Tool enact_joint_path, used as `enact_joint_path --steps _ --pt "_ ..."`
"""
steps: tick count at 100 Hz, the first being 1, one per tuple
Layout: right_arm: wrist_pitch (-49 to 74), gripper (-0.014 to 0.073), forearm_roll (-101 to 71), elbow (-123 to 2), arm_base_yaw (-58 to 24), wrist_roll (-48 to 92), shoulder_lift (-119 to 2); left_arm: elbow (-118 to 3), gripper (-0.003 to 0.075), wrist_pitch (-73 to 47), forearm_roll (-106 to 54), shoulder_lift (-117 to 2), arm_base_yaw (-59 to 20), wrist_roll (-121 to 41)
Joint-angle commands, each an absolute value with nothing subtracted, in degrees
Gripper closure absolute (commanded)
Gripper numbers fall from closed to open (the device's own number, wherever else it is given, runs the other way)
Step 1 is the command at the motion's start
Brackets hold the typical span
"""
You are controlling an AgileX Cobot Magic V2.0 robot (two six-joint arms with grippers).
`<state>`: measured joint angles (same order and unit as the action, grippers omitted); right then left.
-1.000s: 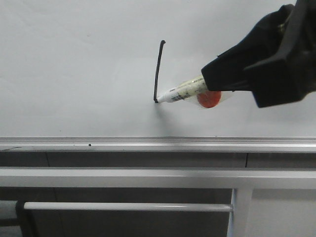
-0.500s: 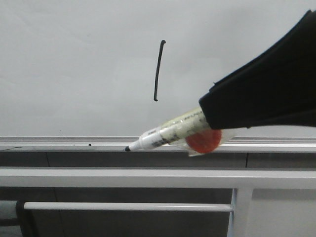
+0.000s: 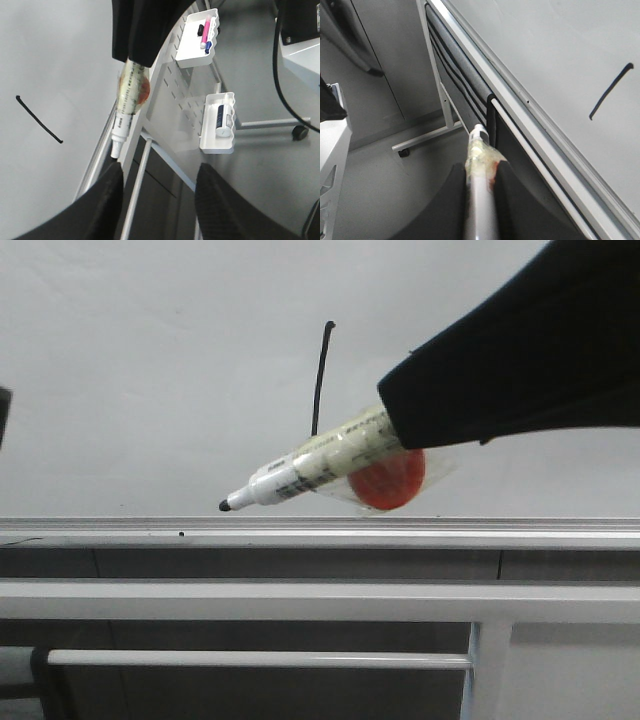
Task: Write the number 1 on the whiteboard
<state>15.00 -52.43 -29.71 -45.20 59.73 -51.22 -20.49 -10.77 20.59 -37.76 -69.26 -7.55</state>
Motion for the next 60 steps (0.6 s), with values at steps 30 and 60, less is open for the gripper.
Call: enact_joint_path --steps 30,60 --pt "15.04 0.0657 -52.98 -31.71 -44.75 59.94 -51.82 -28.04 0.0384 -7.93 29.63 -47.54 -65.93 -6.84" --pt "18.21 0.0657 -52.98 -36.13 -44.75 59.94 -54.75 -29.7 0.0384 -7.8 34.02 -51.44 -65.93 -6.84"
